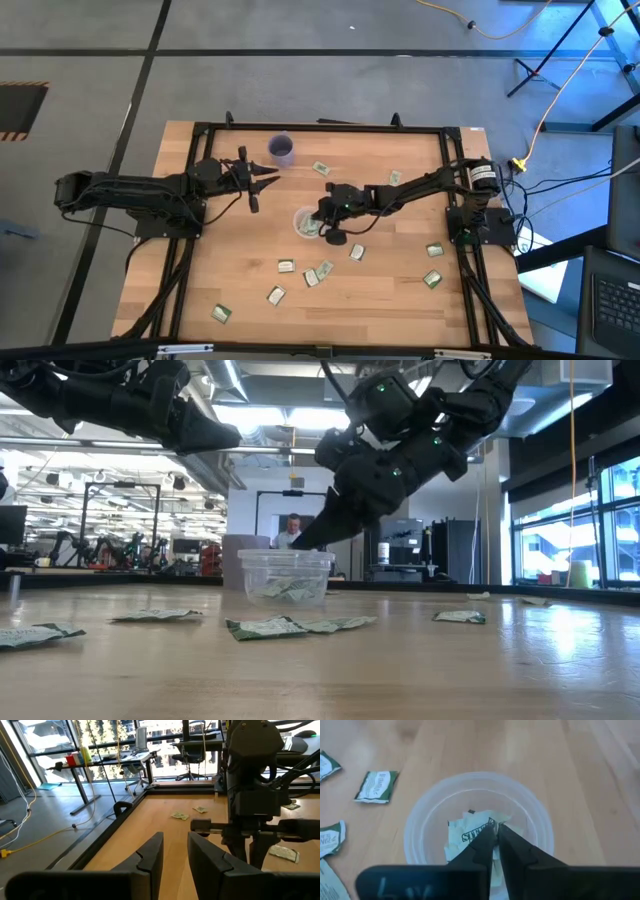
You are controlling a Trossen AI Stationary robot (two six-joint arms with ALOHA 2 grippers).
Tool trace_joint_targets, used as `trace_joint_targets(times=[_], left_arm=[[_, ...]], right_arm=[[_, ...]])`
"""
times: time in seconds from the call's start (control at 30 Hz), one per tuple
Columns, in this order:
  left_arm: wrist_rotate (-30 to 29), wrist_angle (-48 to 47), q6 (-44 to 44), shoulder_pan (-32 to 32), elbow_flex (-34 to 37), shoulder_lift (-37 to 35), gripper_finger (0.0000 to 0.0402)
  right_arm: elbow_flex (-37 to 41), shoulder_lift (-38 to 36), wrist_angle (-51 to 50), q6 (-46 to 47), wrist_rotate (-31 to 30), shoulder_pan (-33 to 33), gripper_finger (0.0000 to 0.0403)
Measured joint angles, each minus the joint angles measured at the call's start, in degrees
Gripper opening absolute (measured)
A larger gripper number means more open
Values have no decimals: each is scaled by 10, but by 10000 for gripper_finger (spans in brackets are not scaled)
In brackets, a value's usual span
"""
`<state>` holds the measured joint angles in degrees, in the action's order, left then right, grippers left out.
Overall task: Pick and place Stevia / Truvia into bins
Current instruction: Put the stevia packet into the transparent container, then put the truvia packet into the transparent container
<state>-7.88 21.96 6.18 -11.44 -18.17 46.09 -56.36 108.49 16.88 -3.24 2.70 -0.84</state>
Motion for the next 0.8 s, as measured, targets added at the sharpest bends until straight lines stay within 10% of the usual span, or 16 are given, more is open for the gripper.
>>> trace_joint_targets(times=[0.8], left_arm=[[0,1,0,0,0,0,84]], right_arm=[[0,-161,-238,45,-1,-14,98]])
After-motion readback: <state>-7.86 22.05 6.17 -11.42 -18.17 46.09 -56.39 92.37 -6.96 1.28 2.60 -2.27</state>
